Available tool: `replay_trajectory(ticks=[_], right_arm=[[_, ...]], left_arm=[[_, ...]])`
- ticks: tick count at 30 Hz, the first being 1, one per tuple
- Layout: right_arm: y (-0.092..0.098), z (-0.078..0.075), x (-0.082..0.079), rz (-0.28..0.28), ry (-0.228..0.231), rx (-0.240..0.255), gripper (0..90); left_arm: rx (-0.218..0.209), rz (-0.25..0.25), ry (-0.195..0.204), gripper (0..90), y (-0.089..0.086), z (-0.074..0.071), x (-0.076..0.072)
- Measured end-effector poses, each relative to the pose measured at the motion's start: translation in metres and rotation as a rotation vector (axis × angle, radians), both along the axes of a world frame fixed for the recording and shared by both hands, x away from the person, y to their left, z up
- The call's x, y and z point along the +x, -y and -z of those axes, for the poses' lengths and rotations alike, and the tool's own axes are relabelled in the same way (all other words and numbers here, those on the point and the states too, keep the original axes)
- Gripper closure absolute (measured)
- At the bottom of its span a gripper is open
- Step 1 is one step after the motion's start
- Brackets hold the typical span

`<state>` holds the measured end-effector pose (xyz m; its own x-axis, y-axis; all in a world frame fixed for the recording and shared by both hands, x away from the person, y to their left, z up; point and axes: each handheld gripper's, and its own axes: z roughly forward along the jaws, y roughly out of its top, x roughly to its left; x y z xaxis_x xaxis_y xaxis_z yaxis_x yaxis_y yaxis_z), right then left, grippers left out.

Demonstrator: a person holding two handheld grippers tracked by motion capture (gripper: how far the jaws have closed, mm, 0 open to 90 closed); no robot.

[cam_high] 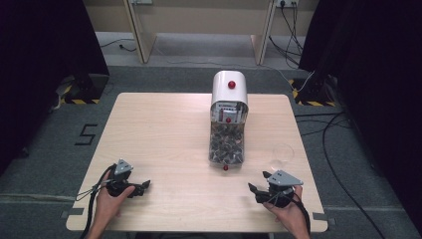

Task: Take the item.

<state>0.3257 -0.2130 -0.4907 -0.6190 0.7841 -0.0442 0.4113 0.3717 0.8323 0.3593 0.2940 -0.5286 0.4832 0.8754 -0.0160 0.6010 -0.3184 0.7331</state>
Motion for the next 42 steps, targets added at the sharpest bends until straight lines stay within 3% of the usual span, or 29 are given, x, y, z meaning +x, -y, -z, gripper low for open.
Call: replay_trajectory(ticks=[16,35,42], right_arm=[[-0.023,-0.02,0.021,-0.003,0.048,0.053,32.0],[-0.053,-0.035,0.049,-0.031,0.077,0.064,32.0],[-0.053,-0.039,0.057,0.01,0.087,0.094,33.1]], left_arm=[[0.002,-0.023,-0.002,0.0,0.0,0.0,0.002],[0.003,-0.024,-0.002,0.0,0.0,0.0,0.002],[0.002,-0.023,-0.002,0.0,0.0,0.0,0.002]])
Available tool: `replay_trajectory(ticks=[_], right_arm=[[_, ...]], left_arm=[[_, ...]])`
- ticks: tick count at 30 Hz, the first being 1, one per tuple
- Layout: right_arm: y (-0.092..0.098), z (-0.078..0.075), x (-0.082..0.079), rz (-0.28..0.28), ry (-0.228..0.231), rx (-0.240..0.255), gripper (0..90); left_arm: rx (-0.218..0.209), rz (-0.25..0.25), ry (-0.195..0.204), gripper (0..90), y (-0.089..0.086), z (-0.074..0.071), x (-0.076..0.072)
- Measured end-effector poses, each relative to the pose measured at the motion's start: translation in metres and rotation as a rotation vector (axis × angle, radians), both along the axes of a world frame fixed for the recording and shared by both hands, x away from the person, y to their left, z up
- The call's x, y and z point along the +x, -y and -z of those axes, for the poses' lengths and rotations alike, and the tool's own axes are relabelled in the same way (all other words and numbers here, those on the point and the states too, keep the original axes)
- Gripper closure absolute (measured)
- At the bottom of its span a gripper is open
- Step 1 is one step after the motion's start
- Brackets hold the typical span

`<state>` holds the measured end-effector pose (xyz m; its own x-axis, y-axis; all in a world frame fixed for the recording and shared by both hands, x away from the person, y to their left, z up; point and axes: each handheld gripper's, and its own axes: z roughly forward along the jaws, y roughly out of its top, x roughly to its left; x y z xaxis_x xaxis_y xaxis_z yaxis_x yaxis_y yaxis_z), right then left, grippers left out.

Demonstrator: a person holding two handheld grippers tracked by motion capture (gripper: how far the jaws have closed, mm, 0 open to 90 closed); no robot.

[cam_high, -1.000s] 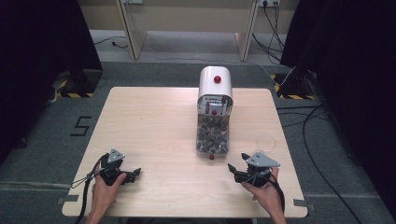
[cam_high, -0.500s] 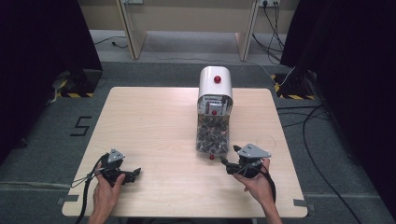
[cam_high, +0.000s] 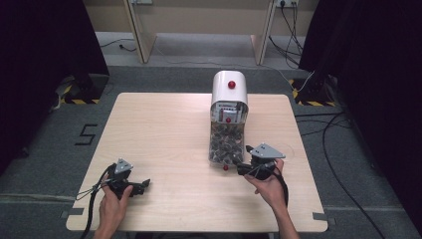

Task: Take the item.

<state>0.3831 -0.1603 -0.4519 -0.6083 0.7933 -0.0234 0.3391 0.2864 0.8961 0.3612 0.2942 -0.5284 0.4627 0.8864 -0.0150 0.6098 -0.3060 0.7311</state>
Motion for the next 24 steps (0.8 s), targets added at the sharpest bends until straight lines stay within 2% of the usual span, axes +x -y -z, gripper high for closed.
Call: replay_trajectory(ticks=[9,13,24], right_arm=[[-0.012,0.001,0.013,0.016,0.015,-0.006,44.0],[-0.016,0.004,0.021,0.033,0.013,-0.017,45.4],[-0.029,0.011,0.042,0.034,-0.007,-0.034,49.1]], left_arm=[[0.0,0.0,0.0,0.0,0.0,0.0,0.0],[-0.001,0.0,0.0,0.0,0.0,0.0,0.0],[0.0,0.0,0.0,0.0,0.0,0.0,0.0]])
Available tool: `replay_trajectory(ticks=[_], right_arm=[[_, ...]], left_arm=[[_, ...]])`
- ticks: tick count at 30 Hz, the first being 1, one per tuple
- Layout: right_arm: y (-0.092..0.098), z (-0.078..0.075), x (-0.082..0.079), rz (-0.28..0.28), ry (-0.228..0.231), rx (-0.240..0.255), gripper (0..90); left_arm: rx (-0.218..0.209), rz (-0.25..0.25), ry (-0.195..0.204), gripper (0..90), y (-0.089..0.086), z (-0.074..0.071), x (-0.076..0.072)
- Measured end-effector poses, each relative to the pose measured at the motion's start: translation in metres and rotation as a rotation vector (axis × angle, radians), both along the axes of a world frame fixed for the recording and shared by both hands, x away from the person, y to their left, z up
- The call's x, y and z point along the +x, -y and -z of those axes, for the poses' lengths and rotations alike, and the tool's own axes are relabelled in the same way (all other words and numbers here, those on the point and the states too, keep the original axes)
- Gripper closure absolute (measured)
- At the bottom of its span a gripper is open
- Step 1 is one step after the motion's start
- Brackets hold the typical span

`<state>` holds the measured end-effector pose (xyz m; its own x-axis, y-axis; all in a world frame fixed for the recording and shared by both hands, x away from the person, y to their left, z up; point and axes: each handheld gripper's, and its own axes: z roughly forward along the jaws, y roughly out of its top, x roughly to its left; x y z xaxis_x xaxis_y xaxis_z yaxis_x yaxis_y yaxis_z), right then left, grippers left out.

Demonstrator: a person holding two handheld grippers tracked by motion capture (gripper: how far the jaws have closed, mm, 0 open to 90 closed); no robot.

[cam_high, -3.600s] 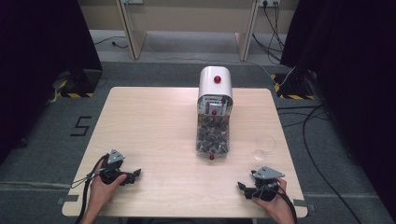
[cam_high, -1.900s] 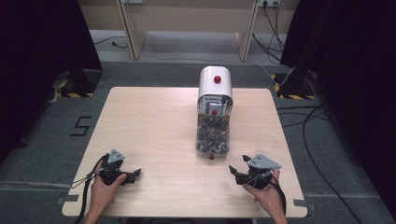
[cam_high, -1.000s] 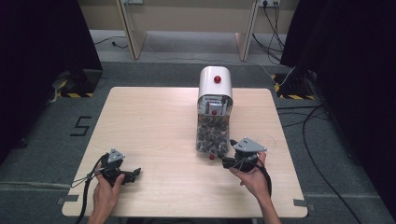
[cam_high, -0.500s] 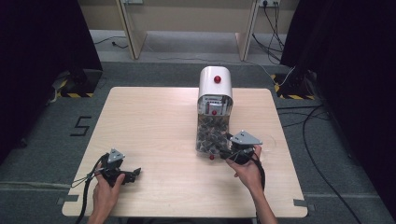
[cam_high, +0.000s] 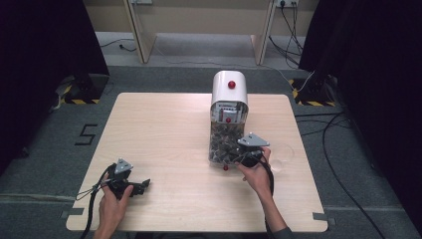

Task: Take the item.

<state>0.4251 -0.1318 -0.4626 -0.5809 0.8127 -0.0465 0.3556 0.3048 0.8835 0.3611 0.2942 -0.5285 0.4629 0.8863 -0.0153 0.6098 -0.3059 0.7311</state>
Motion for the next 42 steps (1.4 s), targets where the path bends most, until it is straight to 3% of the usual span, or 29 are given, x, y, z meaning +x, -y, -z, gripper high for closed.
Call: replay_trajectory(ticks=[5,8,14,16,17,22,42], right_arm=[[-0.009,0.003,0.007,0.0,-0.02,-0.014,50.7],[-0.013,0.008,0.01,0.013,-0.035,-0.048,51.8],[-0.012,0.013,0.013,0.008,-0.07,-0.038,57.0],[-0.01,0.015,0.014,0.007,-0.079,-0.028,63.6],[-0.009,0.016,0.014,0.008,-0.078,-0.02,72.5],[-0.007,0.014,0.012,-0.005,-0.051,-0.039,78.4],[-0.001,-0.017,-0.005,-0.033,0.068,-0.013,80.4]], left_arm=[[-0.001,-0.001,0.0,0.0,0.0,0.0,0.0],[-0.001,0.0,0.0,0.0,0.0,0.0,0.0],[-0.001,-0.001,0.0,0.0,0.0,0.0,0.0],[0.0,0.0,0.0,0.0,0.0,0.0,0.0],[-0.001,-0.001,0.0,0.0,0.0,0.0,0.0],[-0.001,-0.001,0.0,0.0,0.0,0.0,0.0],[0.0,0.0,0.0,0.0,0.0,0.0,0.0]])
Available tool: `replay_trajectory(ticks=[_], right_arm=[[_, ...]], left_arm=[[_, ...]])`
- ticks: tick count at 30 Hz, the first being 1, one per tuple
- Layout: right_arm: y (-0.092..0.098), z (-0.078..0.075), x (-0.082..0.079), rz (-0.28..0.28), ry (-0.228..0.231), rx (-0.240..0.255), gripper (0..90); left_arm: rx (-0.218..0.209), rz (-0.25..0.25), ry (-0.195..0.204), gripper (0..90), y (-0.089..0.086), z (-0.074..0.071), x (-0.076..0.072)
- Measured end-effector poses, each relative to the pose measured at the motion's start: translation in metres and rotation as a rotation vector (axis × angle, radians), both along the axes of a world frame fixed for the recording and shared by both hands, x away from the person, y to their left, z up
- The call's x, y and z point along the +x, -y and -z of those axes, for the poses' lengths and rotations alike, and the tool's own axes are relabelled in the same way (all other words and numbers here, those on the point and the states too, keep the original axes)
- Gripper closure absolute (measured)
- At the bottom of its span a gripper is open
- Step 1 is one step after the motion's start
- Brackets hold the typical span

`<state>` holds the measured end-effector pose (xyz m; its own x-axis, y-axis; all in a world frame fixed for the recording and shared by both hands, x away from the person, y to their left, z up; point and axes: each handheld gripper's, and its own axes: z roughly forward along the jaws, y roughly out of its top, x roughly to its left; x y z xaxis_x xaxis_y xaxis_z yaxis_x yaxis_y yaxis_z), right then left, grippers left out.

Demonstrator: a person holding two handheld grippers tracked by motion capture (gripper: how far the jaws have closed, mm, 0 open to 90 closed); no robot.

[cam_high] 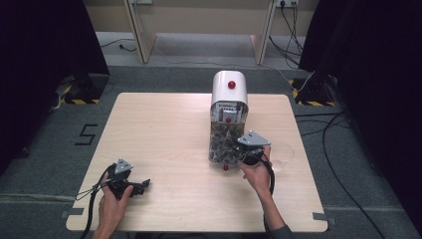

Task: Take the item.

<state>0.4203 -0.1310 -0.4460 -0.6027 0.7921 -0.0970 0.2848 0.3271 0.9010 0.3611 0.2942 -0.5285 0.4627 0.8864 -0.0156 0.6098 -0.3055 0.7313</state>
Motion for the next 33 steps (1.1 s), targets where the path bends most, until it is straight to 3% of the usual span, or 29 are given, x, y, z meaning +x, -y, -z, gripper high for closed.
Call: replay_trajectory(ticks=[18,33], right_arm=[[0.017,-0.022,-0.023,-0.019,0.069,0.021,81.5],[0.035,-0.025,-0.048,-0.023,0.074,0.01,82.0]], left_arm=[[-0.001,0.0,0.0,0.0,0.0,0.0,0.0],[-0.001,0.0,0.0,0.0,0.0,0.0,0.0]])
